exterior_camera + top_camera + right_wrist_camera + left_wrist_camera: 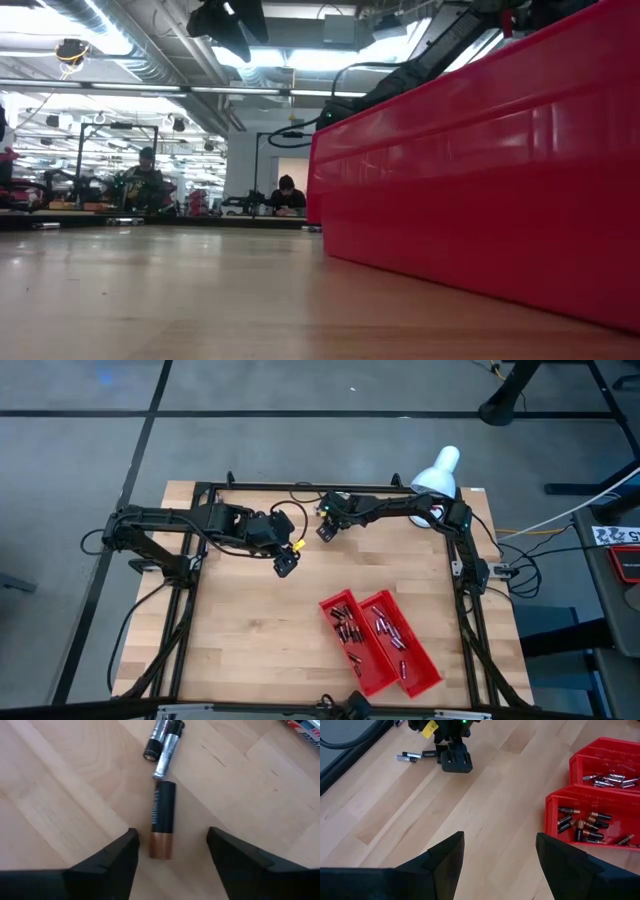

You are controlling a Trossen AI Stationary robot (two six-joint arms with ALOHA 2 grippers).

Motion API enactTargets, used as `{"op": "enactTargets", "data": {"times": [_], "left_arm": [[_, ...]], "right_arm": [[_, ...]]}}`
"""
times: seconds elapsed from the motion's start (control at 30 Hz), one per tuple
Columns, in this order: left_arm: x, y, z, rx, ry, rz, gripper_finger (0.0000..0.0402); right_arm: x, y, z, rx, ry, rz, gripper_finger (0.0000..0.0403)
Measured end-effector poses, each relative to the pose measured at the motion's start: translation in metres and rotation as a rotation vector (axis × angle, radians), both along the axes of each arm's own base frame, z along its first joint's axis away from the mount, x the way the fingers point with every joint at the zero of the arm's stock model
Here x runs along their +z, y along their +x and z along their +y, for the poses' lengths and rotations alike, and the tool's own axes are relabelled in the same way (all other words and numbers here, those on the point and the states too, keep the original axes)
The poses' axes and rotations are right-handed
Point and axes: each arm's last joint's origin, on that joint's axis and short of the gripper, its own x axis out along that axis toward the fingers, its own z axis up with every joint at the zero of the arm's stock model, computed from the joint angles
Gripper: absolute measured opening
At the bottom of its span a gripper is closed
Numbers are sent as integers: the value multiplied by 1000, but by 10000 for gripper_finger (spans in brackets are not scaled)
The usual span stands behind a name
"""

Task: Sort batteries
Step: Put the black battery into the left red bin

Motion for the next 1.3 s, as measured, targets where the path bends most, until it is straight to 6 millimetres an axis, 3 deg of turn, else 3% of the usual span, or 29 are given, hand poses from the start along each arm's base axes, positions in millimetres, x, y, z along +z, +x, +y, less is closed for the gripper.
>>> {"op": "enactTargets", "data": {"times": [0.17,0.37,0.57,0.77,1.3], "left_arm": [[0,0,0,-3,3,1,237],[0,0,0,-13,9,5,237],[0,0,0,-26,17,9,237],[0,0,0,-36,24,12,237],[3,3,-10,-101,161,-2,237]], "right_arm": [[-1,0,0,6,8,-2,174],[-1,-2,0,20,41,10,36],[4,-6,4,28,80,29,38],[24,-17,14,55,150,60,33],[146,-36,68,311,247,-296,32]]}}
